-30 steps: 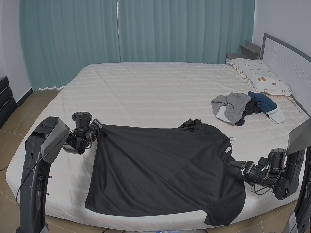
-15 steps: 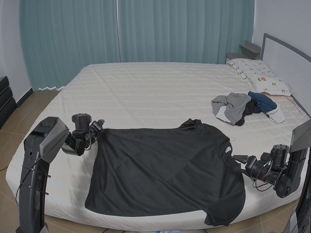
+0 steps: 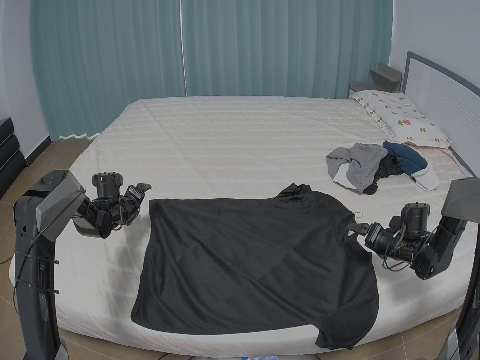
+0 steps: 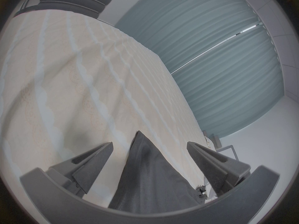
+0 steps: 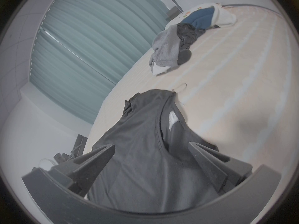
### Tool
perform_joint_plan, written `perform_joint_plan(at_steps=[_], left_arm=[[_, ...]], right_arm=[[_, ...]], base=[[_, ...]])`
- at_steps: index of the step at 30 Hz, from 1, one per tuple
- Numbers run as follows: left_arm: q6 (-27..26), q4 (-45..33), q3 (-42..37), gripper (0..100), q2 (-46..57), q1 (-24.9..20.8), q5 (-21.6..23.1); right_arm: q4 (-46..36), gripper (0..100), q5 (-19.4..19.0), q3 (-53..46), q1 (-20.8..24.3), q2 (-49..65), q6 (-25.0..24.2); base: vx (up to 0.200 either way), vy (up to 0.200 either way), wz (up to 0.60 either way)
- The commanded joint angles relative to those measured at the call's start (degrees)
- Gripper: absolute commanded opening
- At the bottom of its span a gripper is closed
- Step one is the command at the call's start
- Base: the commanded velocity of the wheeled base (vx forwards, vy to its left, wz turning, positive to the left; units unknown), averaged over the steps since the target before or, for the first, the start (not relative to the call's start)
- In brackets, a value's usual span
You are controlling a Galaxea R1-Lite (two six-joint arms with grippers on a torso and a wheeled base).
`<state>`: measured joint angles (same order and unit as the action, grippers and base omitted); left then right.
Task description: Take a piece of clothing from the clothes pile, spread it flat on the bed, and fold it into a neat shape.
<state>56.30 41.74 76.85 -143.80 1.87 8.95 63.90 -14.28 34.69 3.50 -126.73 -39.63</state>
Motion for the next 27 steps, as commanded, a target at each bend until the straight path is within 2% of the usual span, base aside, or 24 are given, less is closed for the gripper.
perform_joint_plan(at_steps=[1, 5, 12, 14, 15, 16, 17, 19, 24, 27], left_arm=[[0.8, -0.2, -1.3, 100, 1.5, 0.6, 2.3], [0.7, -0.3, -1.1, 100, 1.3, 0.6, 2.4], [0.7, -0.3, -1.1, 100, 1.3, 0.5, 2.4], [0.6, -0.3, -1.1, 100, 1.3, 0.5, 2.3], [0.5, -0.3, -1.0, 100, 1.3, 0.4, 2.3], [0.5, -0.3, -1.0, 100, 1.3, 0.4, 2.3], [0.5, -0.3, -1.0, 100, 1.3, 0.3, 2.3], [0.5, -0.3, -1.0, 100, 1.3, 0.3, 2.3], [0.4, -0.4, -1.0, 100, 1.2, 0.2, 2.3], [0.3, -2.0, -0.6, 100, 1.2, 0.2, 2.3]], right_arm=[[-11.1, 100, 3.8, 15.3, -0.7, -3.3, 3.2], [-16.5, 100, 4.7, 23.5, -1.7, -8.2, 3.2], [-17.8, 100, 6.5, 30.6, -0.9, -13.7, 4.4], [-18.4, 100, 6.5, 32.5, -1.0, -14.8, 6.4], [-20.3, 100, 6.5, 34.4, -1.6, -15.5, 9.2], [-20.3, 100, 6.5, 34.4, -1.6, -15.5, 9.2], [-22.9, 100, 6.5, 36.5, -2.2, -15.9, 13.0], [-23.8, 100, 5.9, 38.4, -2.7, -16.4, 15.3], [-25.6, 100, 5.7, 45.4, -2.1, -19.5, 17.0], [-29.3, 100, 5.7, 49.7, -1.5, -20.9, 17.0]], base=[[0.0, 0.0, 0.0], [0.0, 0.0, 0.0], [0.0, 0.0, 0.0], [0.0, 0.0, 0.0], [0.0, 0.0, 0.0], [0.0, 0.0, 0.0], [0.0, 0.0, 0.0], [0.0, 0.0, 0.0], [0.0, 0.0, 0.0], [0.0, 0.0, 0.0]])
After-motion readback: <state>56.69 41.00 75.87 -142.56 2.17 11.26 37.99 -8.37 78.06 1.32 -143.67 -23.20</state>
